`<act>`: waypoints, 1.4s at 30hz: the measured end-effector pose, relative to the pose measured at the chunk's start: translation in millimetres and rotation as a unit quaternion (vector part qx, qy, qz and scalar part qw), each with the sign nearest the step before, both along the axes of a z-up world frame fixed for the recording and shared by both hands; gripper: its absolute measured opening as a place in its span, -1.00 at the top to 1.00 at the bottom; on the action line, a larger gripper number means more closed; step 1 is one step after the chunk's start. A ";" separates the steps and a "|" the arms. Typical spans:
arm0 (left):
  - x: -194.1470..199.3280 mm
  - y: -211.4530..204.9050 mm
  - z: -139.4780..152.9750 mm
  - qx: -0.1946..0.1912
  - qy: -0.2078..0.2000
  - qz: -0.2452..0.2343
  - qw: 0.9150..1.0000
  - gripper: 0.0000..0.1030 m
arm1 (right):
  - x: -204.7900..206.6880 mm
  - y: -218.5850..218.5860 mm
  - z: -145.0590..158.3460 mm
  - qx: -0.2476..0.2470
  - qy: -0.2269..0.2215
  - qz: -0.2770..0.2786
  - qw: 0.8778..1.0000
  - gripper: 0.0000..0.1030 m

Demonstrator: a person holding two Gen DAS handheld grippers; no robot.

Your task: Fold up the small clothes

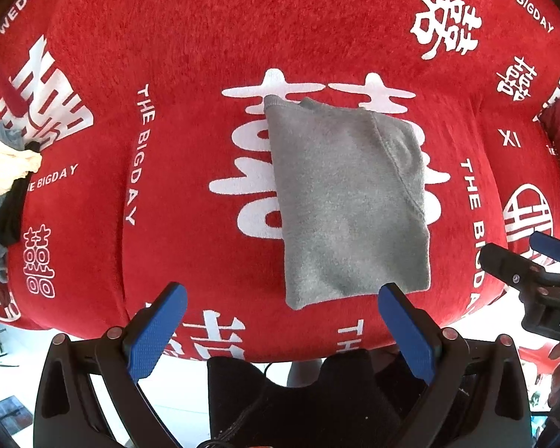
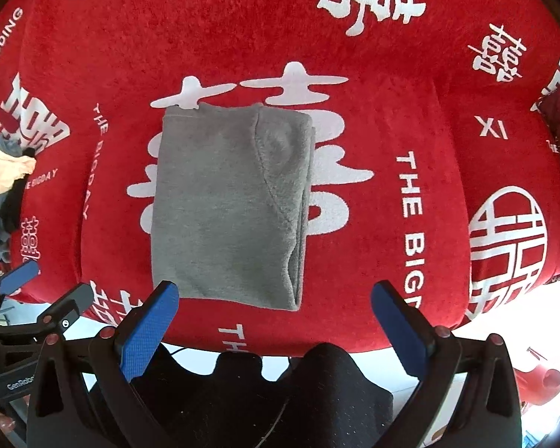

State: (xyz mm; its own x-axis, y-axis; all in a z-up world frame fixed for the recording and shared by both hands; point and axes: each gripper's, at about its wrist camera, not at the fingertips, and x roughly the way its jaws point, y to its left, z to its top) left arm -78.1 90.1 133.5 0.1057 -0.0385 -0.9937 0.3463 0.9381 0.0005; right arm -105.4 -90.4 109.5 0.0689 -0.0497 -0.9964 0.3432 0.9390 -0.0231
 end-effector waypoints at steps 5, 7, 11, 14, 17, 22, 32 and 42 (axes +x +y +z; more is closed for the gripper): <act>1.1 -1.6 3.2 0.002 -0.001 -0.004 1.000 -0.99 | 1.9 0.9 3.5 -0.007 0.004 -0.001 1.000 -0.99; 1.7 -2.3 4.4 0.002 -0.001 -0.006 1.000 -0.99 | 2.3 0.9 3.5 -0.007 0.004 -0.001 1.000 -0.99; 2.6 -2.3 6.9 0.002 -0.003 -0.006 1.000 -0.99 | 2.1 2.7 3.5 -0.012 0.007 0.002 1.000 -0.99; 4.2 -1.4 5.9 0.004 -0.001 -0.004 1.000 -0.99 | 2.4 6.0 3.3 -0.015 0.010 0.007 1.000 -0.99; 4.9 0.0 5.5 0.004 0.001 -0.002 1.000 -0.99 | 3.1 9.0 3.3 -0.017 0.011 0.010 1.000 -0.99; 5.6 1.1 5.5 0.005 0.001 -0.001 1.000 -0.99 | 7.4 12.4 2.4 -0.019 0.015 0.015 1.000 -0.99; 4.2 1.8 5.2 0.011 -0.003 0.001 1.000 -0.99 | 9.5 16.1 2.1 -0.024 0.019 0.021 0.999 -0.99; 3.4 2.2 6.3 0.011 -0.005 0.002 1.000 -0.99 | 10.3 18.7 4.2 -0.025 0.015 0.025 0.999 -0.99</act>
